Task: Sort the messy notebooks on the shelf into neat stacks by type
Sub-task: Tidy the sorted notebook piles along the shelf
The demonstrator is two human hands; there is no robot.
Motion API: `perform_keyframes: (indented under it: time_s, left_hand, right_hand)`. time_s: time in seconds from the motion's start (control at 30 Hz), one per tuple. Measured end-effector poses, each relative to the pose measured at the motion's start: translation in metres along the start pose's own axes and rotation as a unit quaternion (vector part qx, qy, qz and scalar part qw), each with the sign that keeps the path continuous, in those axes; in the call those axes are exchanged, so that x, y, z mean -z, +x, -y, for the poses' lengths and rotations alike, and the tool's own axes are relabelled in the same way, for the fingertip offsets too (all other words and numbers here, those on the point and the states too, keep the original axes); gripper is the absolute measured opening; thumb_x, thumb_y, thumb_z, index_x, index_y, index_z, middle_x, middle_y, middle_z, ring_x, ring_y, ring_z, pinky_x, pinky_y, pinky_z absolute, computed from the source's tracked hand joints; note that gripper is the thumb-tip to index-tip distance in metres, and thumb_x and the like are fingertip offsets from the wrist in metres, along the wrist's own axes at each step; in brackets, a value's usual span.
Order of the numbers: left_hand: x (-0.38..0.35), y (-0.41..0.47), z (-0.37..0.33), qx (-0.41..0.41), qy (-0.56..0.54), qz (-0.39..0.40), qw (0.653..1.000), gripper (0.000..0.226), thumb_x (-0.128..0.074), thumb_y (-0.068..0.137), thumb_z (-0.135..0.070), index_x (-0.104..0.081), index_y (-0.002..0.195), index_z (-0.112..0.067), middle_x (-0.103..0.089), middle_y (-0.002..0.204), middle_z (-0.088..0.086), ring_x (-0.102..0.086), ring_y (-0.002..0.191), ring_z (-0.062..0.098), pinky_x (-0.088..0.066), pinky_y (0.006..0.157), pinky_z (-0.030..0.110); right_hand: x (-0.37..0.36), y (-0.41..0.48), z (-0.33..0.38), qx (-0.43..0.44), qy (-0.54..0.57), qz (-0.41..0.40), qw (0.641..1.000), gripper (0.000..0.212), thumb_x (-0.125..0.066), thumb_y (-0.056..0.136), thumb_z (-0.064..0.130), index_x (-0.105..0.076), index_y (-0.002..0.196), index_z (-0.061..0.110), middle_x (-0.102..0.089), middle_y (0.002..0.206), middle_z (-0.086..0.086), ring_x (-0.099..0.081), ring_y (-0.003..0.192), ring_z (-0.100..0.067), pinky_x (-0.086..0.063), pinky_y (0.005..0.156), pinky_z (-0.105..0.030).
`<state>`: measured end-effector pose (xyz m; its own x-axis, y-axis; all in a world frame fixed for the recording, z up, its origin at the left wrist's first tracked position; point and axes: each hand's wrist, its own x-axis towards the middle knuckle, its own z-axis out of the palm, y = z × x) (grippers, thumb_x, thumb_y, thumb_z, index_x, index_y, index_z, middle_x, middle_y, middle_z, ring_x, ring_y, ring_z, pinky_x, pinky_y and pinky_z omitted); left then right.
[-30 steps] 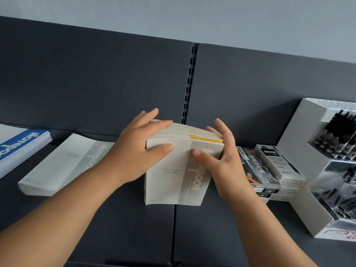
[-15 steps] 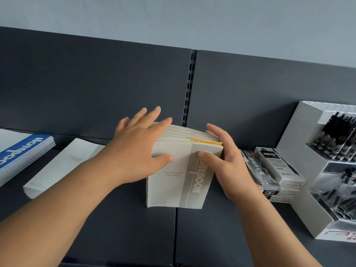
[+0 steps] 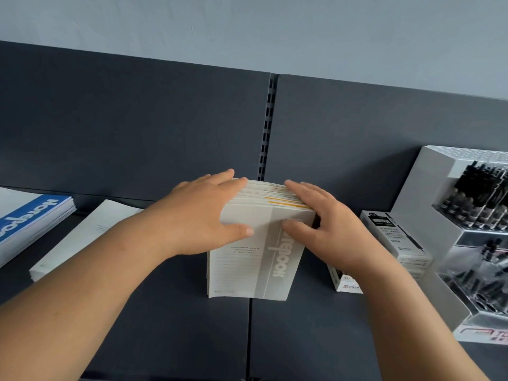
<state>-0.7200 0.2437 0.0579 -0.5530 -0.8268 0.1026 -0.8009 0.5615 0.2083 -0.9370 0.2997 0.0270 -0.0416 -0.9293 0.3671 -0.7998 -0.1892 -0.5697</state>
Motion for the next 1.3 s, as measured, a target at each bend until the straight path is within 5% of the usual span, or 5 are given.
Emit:
perform_keyframes:
  time_s: [0.13,0.3,0.47,0.77,1.3]
  left_hand:
    - [-0.003,0.0,0.004,-0.007,-0.07,0.002,0.998,0.089,-0.059,0.079,-0.062,-0.009,0.15,-0.044,0.005,0.157,-0.027,-0.01,0.146,0.004,-0.021,0.115,0.03]
    - [-0.013,0.001,0.011,-0.016,-0.218,-0.044,0.975,0.093,-0.068,0.081,-0.038,-0.005,0.148,-0.05,0.001,0.154,-0.033,-0.009,0.141,-0.007,-0.019,0.108,0.023]
    - [-0.045,0.003,0.02,0.054,-0.529,-0.063,0.844,0.105,-0.064,0.065,-0.015,-0.009,0.148,-0.048,-0.035,0.135,-0.034,-0.037,0.127,-0.007,-0.026,0.102,0.024]
    - [-0.089,0.004,0.023,0.097,-0.638,0.016,0.764,0.072,-0.047,0.054,-0.007,-0.053,0.123,-0.027,-0.066,0.119,-0.005,-0.052,0.122,0.018,-0.036,0.106,0.038]
    - [-0.08,0.007,0.037,0.118,-0.521,0.039,0.844,0.067,-0.047,0.085,0.006,-0.028,0.134,-0.036,-0.052,0.119,-0.019,-0.045,0.12,0.011,-0.033,0.096,0.027]
  right_hand:
    - [-0.007,0.0,0.001,0.022,0.056,0.011,0.998,0.072,-0.072,0.082,0.031,-0.036,0.143,0.044,-0.03,0.152,0.015,-0.023,0.138,0.008,-0.024,0.109,-0.017]
    - [-0.012,-0.001,-0.002,-0.025,0.263,-0.007,0.965,0.063,-0.073,0.083,0.007,-0.049,0.132,0.038,-0.058,0.127,0.013,-0.059,0.109,0.004,-0.049,0.09,-0.017]
    - [-0.048,-0.006,-0.024,-0.108,0.5,-0.007,0.859,0.063,-0.071,0.075,0.011,-0.047,0.133,0.018,-0.068,0.121,-0.004,-0.064,0.113,-0.024,-0.052,0.092,-0.041]
    - [-0.076,-0.007,-0.026,-0.154,0.464,0.012,0.872,0.054,-0.056,0.063,0.011,-0.055,0.113,0.03,-0.07,0.1,0.009,-0.066,0.096,-0.009,-0.05,0.078,-0.029]
    - [-0.085,-0.002,-0.03,-0.17,0.4,0.012,0.9,0.05,-0.054,0.067,0.01,-0.052,0.112,0.032,-0.064,0.115,0.001,-0.061,0.11,-0.018,-0.052,0.092,-0.037]
